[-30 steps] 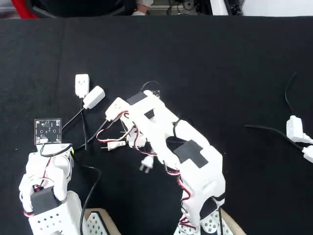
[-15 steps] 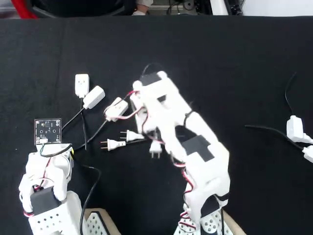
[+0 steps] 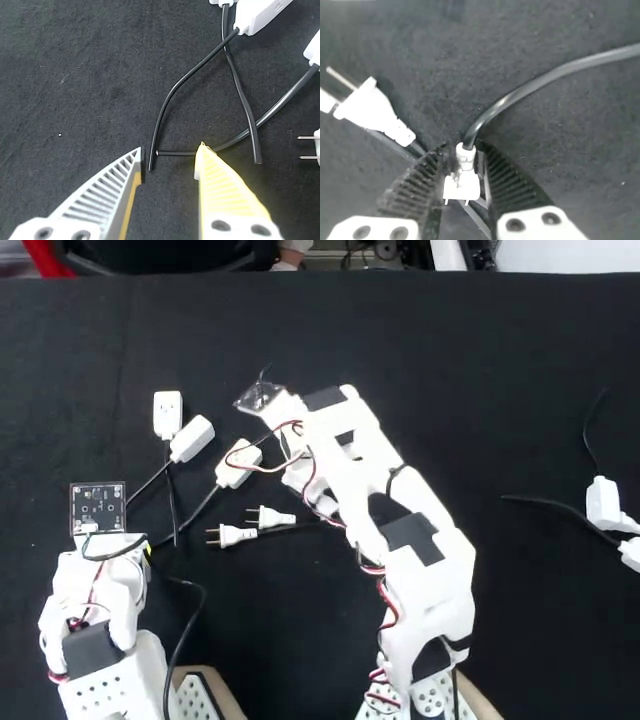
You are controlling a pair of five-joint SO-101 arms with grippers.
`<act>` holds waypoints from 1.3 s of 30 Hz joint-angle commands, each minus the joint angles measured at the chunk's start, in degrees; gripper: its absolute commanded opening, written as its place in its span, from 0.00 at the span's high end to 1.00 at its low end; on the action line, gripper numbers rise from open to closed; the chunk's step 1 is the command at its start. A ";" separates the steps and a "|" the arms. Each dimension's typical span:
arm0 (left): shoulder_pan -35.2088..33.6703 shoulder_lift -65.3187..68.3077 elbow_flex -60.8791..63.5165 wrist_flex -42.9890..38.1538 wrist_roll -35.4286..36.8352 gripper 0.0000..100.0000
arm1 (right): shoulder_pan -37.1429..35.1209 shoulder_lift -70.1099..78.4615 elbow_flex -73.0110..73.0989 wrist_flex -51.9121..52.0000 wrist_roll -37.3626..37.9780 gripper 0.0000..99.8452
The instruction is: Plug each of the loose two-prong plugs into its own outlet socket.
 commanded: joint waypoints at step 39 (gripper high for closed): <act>-0.13 0.09 -0.57 -1.05 -0.44 0.82 | -6.86 -20.53 14.81 1.85 -12.31 0.84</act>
